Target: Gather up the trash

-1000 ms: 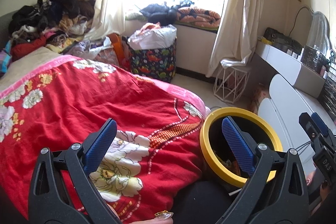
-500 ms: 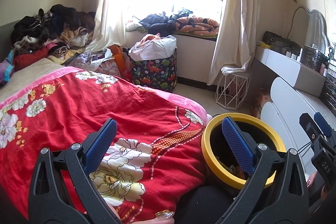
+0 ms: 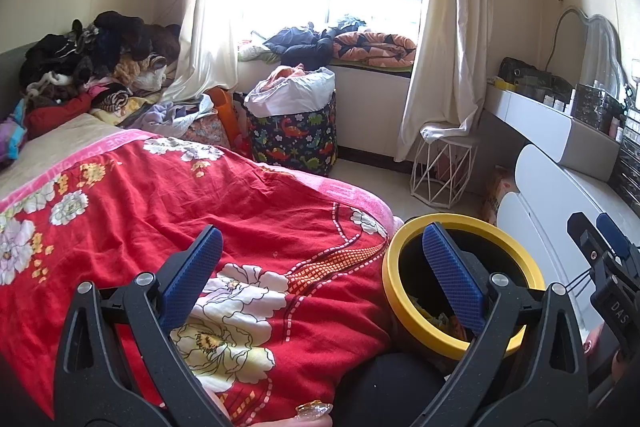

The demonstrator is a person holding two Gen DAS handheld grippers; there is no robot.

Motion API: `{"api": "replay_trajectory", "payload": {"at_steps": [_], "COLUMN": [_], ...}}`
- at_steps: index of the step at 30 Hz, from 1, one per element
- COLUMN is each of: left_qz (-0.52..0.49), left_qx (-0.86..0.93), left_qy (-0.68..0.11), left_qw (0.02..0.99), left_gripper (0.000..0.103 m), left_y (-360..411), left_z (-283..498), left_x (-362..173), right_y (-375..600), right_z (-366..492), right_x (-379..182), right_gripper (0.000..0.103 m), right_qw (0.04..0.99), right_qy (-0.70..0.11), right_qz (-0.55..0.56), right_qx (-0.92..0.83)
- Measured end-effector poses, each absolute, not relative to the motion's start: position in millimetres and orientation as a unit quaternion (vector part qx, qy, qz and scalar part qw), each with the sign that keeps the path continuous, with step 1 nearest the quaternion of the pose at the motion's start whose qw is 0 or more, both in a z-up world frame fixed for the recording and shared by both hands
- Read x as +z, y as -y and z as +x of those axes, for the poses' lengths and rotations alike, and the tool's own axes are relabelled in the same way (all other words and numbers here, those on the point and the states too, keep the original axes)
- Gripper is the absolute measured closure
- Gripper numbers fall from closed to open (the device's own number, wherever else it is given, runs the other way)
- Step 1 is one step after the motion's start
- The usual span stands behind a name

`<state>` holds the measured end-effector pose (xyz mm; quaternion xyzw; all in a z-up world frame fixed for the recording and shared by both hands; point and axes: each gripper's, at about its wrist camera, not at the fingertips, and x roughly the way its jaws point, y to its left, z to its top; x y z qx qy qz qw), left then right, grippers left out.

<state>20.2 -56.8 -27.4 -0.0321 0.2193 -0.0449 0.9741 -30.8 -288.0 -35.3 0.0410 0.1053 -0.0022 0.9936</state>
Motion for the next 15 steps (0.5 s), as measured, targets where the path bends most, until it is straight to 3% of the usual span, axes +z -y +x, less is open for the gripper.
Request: {"api": "replay_trajectory", "payload": {"at_steps": [15], "left_qz": [-0.031], "left_qx": [-0.042], "left_qy": [-0.219], "left_qw": [0.974], "left_gripper": [0.011], "left_y": [54.8], "left_z": [19.6], "left_x": [-28.0], "right_y": [289.0], "right_z": [-30.4], "right_x": [-37.3], "right_gripper": [0.007], "right_qw": [0.994], "right_qy": [-0.106], "right_qz": [0.042], "right_qx": [-0.002]}}
